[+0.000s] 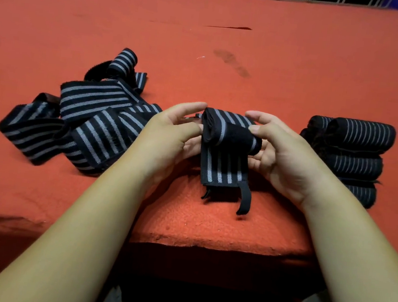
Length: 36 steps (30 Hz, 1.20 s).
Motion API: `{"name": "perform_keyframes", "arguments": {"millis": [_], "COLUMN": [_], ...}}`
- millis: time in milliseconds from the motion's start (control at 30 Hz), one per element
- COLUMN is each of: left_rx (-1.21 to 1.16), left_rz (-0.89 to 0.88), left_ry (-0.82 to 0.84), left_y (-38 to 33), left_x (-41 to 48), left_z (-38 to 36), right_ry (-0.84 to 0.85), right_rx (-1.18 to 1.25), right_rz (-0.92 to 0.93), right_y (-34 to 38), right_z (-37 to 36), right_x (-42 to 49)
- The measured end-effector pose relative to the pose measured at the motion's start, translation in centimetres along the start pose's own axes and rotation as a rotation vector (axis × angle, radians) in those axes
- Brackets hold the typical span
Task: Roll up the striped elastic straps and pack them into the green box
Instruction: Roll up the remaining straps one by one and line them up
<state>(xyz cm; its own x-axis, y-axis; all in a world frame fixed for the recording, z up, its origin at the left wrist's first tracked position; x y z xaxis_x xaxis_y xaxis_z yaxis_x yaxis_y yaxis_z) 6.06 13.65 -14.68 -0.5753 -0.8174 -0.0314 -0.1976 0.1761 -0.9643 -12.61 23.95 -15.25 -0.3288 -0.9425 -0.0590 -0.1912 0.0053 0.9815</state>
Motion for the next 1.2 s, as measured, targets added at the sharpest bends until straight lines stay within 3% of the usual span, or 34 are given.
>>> {"name": "perform_keyframes", "arguments": {"millis": [367,567,800,1000,1200], "left_rx": [0.107,0.072,0.362,0.754,0.867], "left_rz": [0.047,-0.049,-0.155,-0.260,-0.310], "left_ry": [0.099,0.005,0.025,-0.003,-0.128], "left_y": [-0.3,0.0,2.0,4.3,5.2], "left_x": [-0.9,0.1,2.7,4.1,4.2], "left_z": [-1.1,-2.8,-6.3,-7.3,-7.8], "right_ry": [-0.054,-0.294,-0.534,-0.604,-0.611], "right_rx": [-0.114,-0.409,-0.742,-0.927,-0.998], "right_rz": [0.176,0.161,0.187,0.112,-0.005], "right_y": [1.0,1.4,1.6,0.6,-0.3], "right_z": [0.5,1.6,2.4,2.9,2.9], "right_x": [-0.9,-0.4,0.3,1.1,1.4]}}
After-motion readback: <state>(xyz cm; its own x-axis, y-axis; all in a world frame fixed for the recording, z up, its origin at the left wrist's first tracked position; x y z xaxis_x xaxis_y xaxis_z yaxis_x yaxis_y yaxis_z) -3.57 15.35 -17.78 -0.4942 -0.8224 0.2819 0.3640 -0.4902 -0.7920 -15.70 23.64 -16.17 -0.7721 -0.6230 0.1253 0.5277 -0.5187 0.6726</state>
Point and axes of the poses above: each hand's wrist, its own x-axis towards the middle knuckle, its own z-axis out of the back of the hand, y = z × x, the point moved 2 cm from there along x, towards the middle knuckle, and after that the axes turned 3 degrees about -x, right-handed, at the moved point
